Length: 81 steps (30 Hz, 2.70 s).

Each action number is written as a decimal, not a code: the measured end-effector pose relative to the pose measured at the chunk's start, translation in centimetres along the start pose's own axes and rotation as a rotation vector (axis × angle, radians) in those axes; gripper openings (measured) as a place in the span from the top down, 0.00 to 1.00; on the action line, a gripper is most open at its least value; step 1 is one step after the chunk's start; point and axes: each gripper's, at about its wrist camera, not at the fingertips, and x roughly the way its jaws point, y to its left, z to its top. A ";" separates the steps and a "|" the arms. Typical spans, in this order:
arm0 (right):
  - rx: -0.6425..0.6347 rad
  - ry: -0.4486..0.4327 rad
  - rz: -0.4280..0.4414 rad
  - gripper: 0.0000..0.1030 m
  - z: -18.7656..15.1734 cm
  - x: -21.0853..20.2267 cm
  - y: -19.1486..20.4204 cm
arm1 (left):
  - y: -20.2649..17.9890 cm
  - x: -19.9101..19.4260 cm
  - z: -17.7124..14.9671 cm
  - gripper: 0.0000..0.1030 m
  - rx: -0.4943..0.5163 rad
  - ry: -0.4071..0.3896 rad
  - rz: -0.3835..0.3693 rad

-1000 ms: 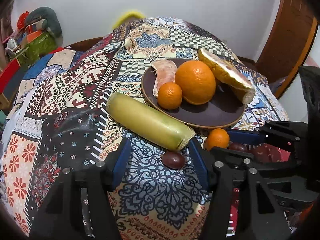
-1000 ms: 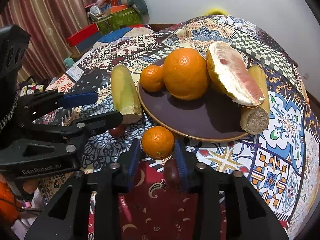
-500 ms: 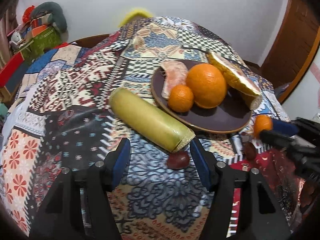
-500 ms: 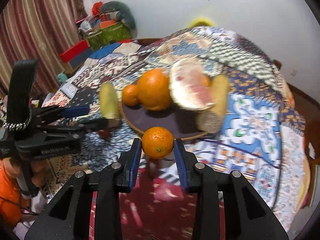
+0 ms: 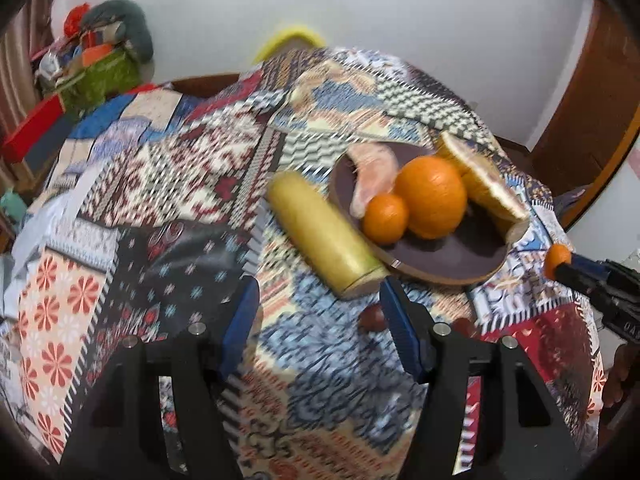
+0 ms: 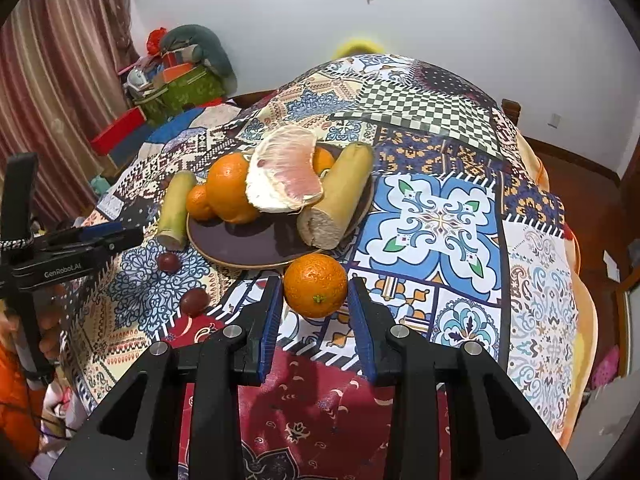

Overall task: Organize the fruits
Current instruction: 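Grasp the yellow corn cob with the left tool while the right tool holds the mandarin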

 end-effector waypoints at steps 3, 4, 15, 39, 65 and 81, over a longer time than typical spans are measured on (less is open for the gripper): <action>0.010 -0.007 0.002 0.70 -0.1 -0.2 -0.2 | -1.1 1.0 0.9 0.39 0.013 0.002 -0.006; 0.012 -0.010 -0.001 0.70 -0.1 -0.3 -0.2 | -1.5 1.5 1.1 0.39 0.019 0.009 -0.005; 0.031 -0.009 -0.019 0.70 -0.3 -0.6 -1.5 | -1.0 3.9 0.8 0.39 -0.004 0.052 0.016; 0.043 -0.006 -0.003 0.70 -0.4 -0.5 -1.4 | -0.1 4.2 0.6 0.63 -0.069 0.049 0.001; 0.015 -0.011 0.019 0.70 0.1 -0.5 0.4 | 2.4 -0.2 1.1 0.79 0.051 0.028 0.051; 0.029 0.006 0.024 0.70 0.7 1.0 -0.3 | 2.3 6.2 4.8 0.62 0.125 0.117 0.048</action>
